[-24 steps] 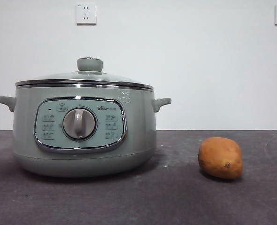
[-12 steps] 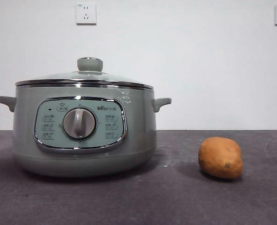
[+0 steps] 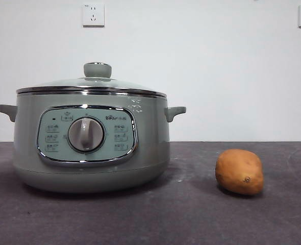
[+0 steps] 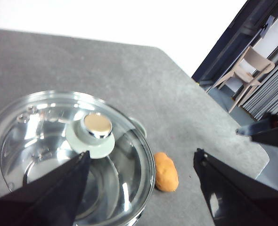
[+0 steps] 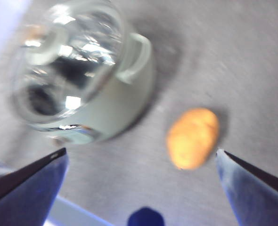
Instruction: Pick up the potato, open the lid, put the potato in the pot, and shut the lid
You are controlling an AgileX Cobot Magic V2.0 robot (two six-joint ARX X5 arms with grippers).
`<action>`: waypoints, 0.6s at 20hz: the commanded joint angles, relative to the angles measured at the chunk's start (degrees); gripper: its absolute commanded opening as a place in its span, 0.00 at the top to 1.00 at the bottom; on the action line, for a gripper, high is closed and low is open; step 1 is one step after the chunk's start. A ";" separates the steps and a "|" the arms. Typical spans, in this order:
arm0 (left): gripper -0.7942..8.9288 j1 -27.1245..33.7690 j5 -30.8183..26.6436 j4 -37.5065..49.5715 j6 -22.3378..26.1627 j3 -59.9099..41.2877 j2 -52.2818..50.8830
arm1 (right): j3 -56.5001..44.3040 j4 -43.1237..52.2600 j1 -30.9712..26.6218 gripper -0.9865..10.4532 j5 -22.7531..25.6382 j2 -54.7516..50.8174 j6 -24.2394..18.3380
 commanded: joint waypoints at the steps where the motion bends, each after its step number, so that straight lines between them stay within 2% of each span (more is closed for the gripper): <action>1: 0.53 0.11 -1.22 0.44 0.61 0.28 0.09 | 0.07 0.26 4.55 0.42 6.91 3.41 5.09; 3: 0.53 0.11 -2.23 0.44 0.61 0.31 0.11 | 0.13 0.28 8.59 0.42 12.81 7.19 8.13; 8: 0.53 0.11 -3.69 0.44 0.63 0.28 0.17 | 1.36 0.72 15.23 0.42 23.30 18.67 13.42; 12: 0.53 0.11 -4.11 0.33 0.63 0.31 0.17 | 1.70 5.35 15.37 0.42 24.90 28.22 14.91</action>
